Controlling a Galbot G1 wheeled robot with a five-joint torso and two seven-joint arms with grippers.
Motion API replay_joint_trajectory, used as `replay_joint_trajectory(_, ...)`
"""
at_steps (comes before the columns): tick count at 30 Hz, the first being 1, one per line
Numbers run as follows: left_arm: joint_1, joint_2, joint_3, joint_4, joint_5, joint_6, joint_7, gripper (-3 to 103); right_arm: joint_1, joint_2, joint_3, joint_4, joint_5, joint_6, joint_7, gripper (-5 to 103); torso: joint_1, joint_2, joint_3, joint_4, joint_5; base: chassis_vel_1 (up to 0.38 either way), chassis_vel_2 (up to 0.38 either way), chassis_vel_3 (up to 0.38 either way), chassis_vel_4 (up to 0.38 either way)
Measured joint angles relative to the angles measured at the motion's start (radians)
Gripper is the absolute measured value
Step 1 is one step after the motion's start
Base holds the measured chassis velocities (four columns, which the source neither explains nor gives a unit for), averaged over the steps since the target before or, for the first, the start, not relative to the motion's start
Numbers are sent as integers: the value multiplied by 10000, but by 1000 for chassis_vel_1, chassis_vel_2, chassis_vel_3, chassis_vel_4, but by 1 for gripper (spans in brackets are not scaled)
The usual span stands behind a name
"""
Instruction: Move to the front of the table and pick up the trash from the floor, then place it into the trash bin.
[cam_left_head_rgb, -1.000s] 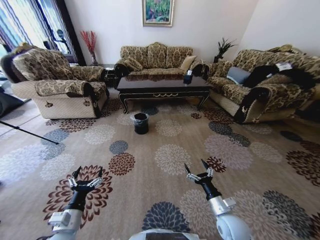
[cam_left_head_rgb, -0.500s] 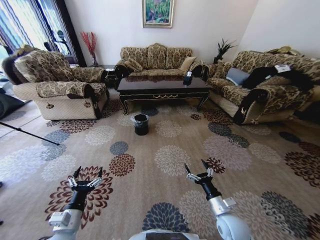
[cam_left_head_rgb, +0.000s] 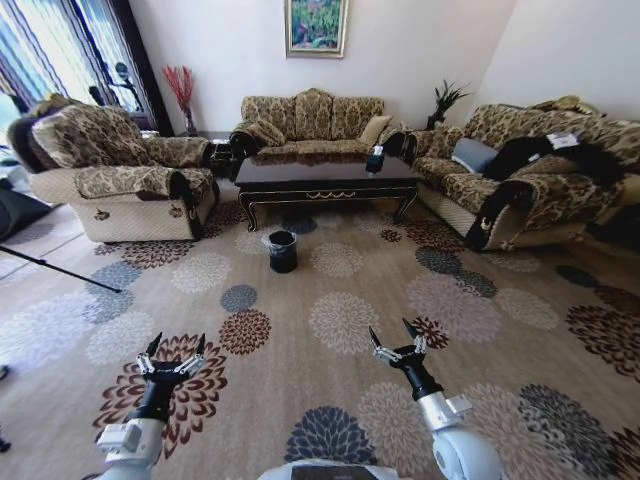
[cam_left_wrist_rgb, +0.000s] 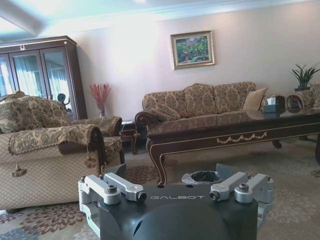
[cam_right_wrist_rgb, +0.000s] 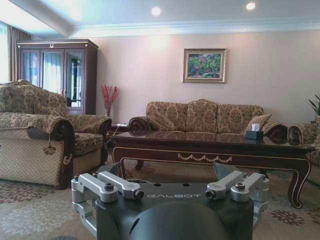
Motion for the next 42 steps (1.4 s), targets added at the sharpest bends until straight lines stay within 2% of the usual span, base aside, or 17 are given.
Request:
replay_joint_trajectory(18,0,0,0,0,0,0,0,100,0,0,0,0,0,0,0,100,295,710,412,0,0,0,0,0,0)
replay_joint_trajectory(42,0,0,0,0,0,0,0,100,0,0,0,0,0,0,0,100,772,1850,1074,0,0,0,0,0,0)
